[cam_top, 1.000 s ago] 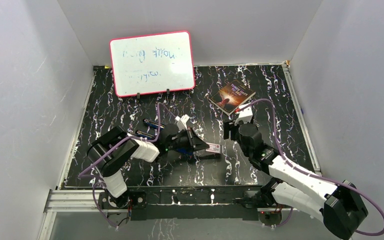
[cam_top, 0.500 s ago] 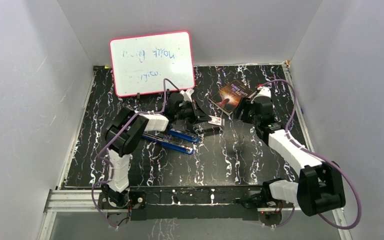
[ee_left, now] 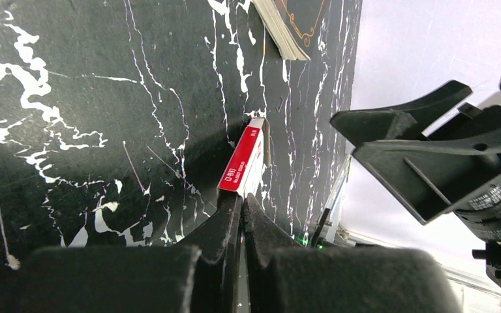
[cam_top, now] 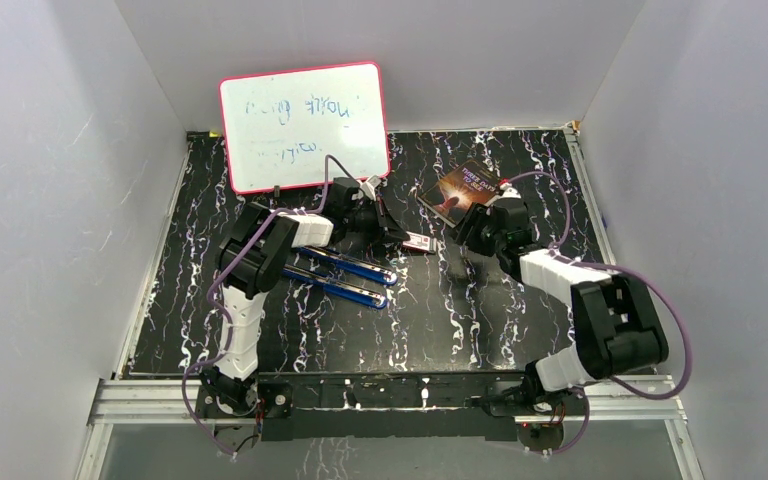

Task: Load the staples into the stapler

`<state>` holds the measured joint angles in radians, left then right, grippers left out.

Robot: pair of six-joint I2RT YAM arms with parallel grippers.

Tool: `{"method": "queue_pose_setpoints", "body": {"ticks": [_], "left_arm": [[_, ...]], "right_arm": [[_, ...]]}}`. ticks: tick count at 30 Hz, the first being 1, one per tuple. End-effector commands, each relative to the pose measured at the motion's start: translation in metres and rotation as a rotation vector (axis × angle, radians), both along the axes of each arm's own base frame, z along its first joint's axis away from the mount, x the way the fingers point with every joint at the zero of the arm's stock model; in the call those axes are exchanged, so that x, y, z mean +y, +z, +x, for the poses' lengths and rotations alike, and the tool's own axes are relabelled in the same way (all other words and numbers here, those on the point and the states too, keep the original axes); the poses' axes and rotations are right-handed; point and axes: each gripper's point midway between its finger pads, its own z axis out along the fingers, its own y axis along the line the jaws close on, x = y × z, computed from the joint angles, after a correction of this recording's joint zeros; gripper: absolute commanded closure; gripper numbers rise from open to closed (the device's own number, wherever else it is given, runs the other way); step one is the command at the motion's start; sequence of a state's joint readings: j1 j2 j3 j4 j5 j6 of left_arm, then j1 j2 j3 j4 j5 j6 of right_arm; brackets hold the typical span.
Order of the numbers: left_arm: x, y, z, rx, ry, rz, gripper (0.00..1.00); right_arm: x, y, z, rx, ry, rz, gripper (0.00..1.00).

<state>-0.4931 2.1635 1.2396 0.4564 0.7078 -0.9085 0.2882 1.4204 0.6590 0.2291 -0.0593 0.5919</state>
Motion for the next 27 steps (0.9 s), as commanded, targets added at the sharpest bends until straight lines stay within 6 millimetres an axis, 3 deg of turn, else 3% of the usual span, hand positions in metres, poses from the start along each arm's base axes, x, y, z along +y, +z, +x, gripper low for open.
{"method": "queue_pose_setpoints", "body": {"ticks": [1, 13, 27], "left_arm": [[-0.003, 0.01, -0.006, -0.012, -0.045, -0.011, 1.0], [0.0, 0.002, -0.008, -0.003, -0.03, 0.003, 1.0], [0.001, 0.003, -0.009, -0.01, -0.03, 0.002, 1.0]], "right_arm": [[0.021, 0.013, 0.019, -0.032, 0.025, 0.12, 0.39], [0.045, -0.01, 0.023, 0.017, 0.053, 0.095, 0.4], [0.056, -0.045, 0.014, 0.116, 0.087, -0.064, 0.45]]}}
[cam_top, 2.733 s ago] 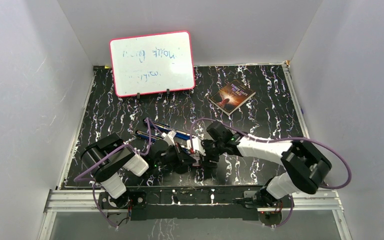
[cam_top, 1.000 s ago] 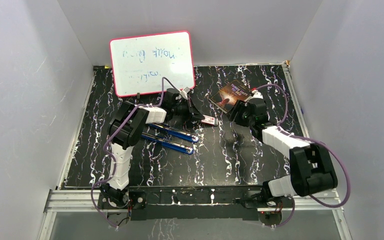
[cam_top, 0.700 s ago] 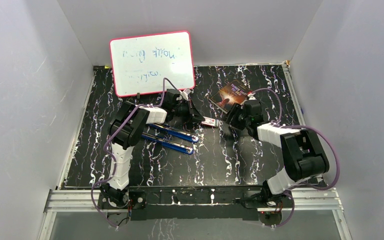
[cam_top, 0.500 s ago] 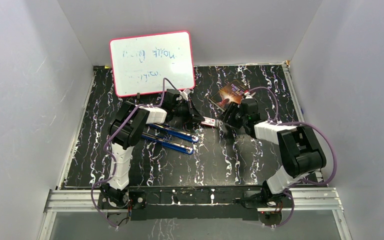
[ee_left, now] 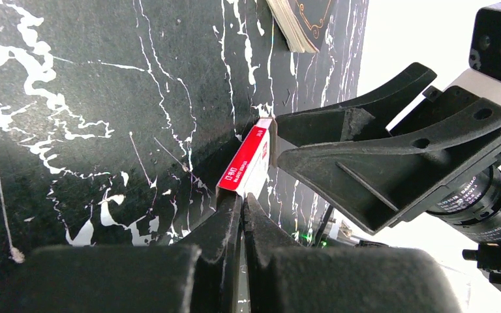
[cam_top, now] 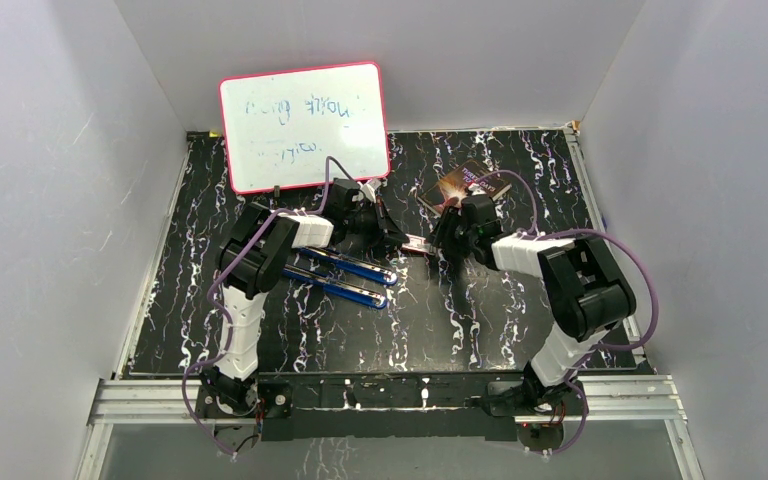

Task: Load the staples into the stapler

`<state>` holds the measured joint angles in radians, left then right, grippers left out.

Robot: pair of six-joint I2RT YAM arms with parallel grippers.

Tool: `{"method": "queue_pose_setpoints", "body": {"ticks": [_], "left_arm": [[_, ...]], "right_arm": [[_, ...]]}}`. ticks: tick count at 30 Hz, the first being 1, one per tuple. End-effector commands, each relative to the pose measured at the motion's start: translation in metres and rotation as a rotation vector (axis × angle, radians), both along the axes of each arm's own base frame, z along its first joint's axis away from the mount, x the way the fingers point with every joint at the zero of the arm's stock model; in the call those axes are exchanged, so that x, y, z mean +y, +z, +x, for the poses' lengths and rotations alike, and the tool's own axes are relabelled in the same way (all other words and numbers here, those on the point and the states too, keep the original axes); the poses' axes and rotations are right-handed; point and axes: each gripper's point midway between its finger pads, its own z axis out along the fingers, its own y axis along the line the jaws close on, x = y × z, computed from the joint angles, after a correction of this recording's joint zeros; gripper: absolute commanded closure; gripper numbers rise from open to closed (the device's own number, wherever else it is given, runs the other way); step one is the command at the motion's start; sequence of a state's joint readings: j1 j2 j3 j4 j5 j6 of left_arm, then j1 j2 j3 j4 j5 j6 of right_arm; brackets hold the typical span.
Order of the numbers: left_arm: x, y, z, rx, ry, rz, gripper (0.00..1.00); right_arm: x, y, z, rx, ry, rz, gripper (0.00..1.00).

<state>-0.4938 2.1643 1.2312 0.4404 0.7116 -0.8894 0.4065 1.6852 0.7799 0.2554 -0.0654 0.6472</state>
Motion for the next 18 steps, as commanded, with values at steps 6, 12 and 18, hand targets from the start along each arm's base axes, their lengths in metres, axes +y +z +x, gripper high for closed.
{"method": "queue_pose_setpoints", "body": {"ticks": [6, 12, 18], "left_arm": [[-0.001, 0.012, -0.004, -0.023, -0.017, -0.02, 1.0], [-0.001, 0.013, -0.005, -0.023, -0.017, -0.022, 1.0], [-0.002, 0.014, -0.005, -0.023, -0.017, -0.023, 1.0]], "right_arm": [[-0.01, -0.005, 0.006, -0.002, -0.039, -0.154, 0.53], [-0.021, -0.006, 0.002, 0.004, -0.07, -0.194, 0.65], [-0.022, -0.005, 0.0, 0.005, -0.07, -0.199, 0.75]]}}
